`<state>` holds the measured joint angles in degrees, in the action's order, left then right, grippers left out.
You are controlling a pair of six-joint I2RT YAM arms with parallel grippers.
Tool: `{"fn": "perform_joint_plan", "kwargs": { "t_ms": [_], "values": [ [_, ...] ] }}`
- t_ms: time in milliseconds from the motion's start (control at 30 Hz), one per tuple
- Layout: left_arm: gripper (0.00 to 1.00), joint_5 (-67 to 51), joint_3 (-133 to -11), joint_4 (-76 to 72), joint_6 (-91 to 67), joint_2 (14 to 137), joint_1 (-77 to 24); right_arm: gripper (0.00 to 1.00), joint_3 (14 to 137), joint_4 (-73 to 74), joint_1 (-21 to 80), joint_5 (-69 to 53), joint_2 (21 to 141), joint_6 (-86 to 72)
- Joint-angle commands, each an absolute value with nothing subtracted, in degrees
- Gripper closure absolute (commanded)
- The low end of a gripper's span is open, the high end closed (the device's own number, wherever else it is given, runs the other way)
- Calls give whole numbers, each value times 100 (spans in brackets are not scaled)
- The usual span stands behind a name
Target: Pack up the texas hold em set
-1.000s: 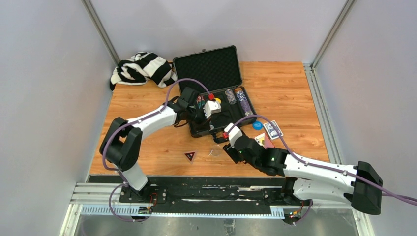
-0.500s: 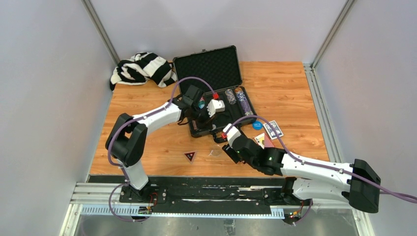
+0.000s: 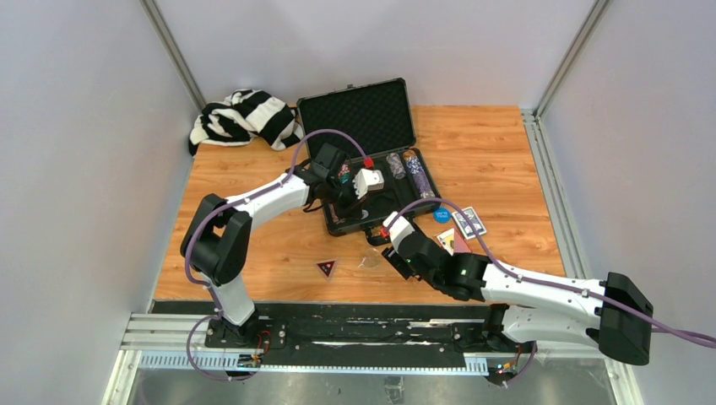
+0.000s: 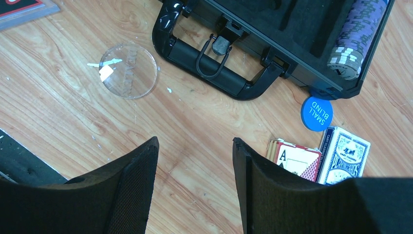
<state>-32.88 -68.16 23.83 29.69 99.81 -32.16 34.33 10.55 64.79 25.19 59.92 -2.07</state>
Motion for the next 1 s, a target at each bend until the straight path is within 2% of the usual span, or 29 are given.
{"fn": "perform_joint_plan", "kwargs": {
  "t_ms": [0, 433, 767, 900, 967],
  "values": [
    [100, -3517, -6880, 2317, 3132, 9744, -3191, 43, 3386, 1020, 6425, 2697, 5999, -160],
    [99, -2576, -6936, 2551, 3078, 10161, -3193, 43, 3384, 1020, 6425, 2663, 6059, -176],
    [86, -2399, -6968, 2583, 2816, 10333, -3193, 43, 3377, 1002, 6425, 2652, 6110, -167],
    [74, -2359, -6978, 2572, 2746, 10340, -3200, 43, 3366, 1002, 6425, 2646, 6097, -167],
    [72, -2330, -6971, 2551, 2727, 10308, -3199, 43, 3366, 994, 6425, 2650, 6101, -167]
  ]
}}
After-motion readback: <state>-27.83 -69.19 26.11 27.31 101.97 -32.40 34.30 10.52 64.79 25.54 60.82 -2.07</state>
